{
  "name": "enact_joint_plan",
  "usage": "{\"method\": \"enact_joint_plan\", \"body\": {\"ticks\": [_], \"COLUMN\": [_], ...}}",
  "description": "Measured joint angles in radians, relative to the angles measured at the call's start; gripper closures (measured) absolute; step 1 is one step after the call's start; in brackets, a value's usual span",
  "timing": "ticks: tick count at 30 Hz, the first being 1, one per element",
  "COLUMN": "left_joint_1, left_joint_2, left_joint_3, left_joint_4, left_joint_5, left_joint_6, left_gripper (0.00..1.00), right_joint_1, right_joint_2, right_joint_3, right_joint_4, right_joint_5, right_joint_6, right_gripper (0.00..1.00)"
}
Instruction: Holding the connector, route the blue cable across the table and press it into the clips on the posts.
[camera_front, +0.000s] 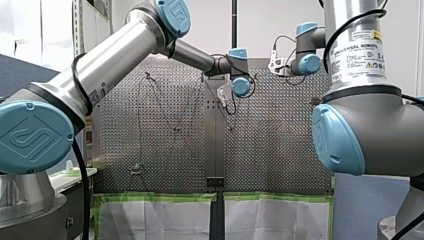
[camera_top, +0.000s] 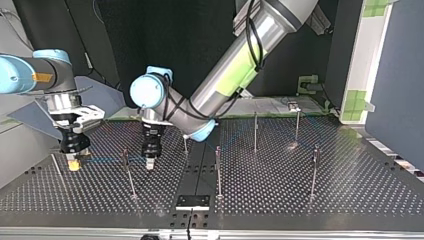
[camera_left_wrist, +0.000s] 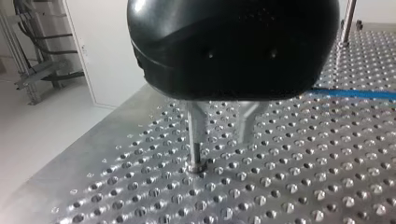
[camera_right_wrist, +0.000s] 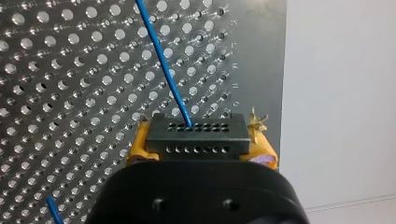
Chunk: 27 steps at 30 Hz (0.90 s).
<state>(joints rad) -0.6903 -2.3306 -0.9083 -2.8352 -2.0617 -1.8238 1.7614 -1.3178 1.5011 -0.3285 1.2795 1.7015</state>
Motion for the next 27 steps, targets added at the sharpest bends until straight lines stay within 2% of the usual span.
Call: {"method": "enact_joint_plan", "body": {"ticks": [1, 2, 10, 17, 22, 27], "left_joint_1": [-0.001, -0.003, -0.010, -0.012, -0.019, -0.034], "left_joint_2": [0.000, 0.000, 0.000, 0.000, 0.004, 0.040], "left_joint_3": [0.000, 0.000, 0.000, 0.000, -0.007, -0.047], "left_joint_4": [-0.002, -0.005, -0.030, -0.064, -0.109, -0.152], "left_joint_5": [0.001, 0.002, 0.001, -0.001, -0.029, -0.054], "left_joint_6": [0.000, -0.001, -0.007, -0.031, -0.064, -0.072], "left_gripper": [0.13, 0.00, 0.00, 0.00, 0.00, 0.00], "right_joint_1": [0.000, 0.000, 0.001, 0.000, 0.000, 0.000], "right_joint_2": [0.000, 0.000, 0.002, 0.004, 0.005, 0.006], "right_joint_3": [0.000, 0.000, 0.000, 0.000, 0.000, 0.000], "right_joint_4": [0.000, 0.000, 0.000, 0.000, 0.000, 0.000], "right_joint_5": [0.000, 0.000, 0.000, 0.000, 0.000, 0.000], "right_joint_6": [0.000, -0.001, -0.003, -0.004, -0.005, -0.003], "right_gripper": [1.00, 1.00, 1.00, 1.00, 1.00, 1.00]}}
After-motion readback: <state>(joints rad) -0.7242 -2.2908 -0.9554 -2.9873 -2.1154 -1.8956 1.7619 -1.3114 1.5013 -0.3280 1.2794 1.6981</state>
